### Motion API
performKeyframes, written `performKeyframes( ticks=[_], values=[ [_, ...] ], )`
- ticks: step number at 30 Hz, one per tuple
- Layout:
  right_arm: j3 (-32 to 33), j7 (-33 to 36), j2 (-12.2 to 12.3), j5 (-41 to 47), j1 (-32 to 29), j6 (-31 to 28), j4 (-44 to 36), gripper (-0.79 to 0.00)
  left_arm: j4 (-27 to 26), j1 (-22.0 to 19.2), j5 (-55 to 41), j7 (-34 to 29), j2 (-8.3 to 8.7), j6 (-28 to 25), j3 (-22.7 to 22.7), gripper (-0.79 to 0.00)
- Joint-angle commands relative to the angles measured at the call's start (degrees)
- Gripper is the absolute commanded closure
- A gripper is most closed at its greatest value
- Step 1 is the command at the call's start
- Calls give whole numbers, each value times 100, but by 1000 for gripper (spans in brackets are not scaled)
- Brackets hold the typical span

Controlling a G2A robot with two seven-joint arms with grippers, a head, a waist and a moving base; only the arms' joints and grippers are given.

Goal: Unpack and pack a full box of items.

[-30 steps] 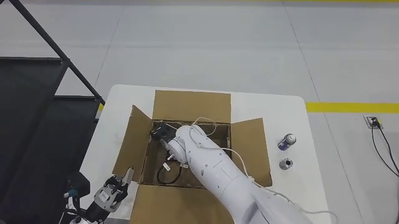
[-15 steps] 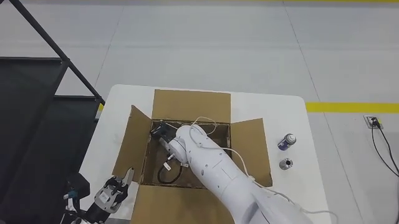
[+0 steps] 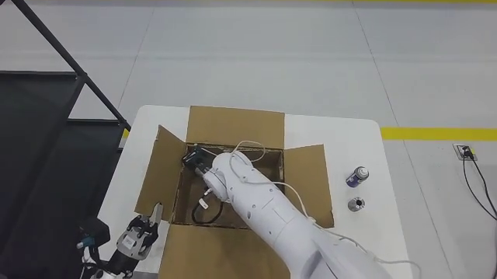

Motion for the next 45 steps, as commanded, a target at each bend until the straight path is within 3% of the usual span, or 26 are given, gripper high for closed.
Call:
performKeyframes(
  ticks=[1, 22, 24, 26, 27, 29, 35, 45],
  values=[
    [1, 216, 4, -27, 13, 181, -8, 0, 38, -58, -65, -65, 3, 10, -22, 0],
    [316, 999, 151, 99, 56, 145, 243, 0, 201, -295, -503, -228, -22, 335, -119, 0],
    [343, 997, 161, 113, 53, 134, 248, -249, 215, -325, -496, -273, -20, 329, -121, 0],
    [363, 1002, 167, 117, 55, 160, 248, -413, 233, -350, -480, -308, -19, 315, -122, 0],
    [372, 1004, 168, 118, 55, 174, 249, -563, 240, -362, -476, -323, -18, 298, -121, 0],
    [387, 1017, 169, 120, 59, 159, 245, -696, 260, -378, -469, -342, -17, 281, -120, 0],
    [408, 1018, 157, 90, 81, 103, 234, -742, 299, -403, -528, -416, -17, 217, -115, 0],
    [351, 877, 74, -88, 88, 101, 326, -613, 281, -394, -573, -575, -5, 46, -149, 0]
  ],
)
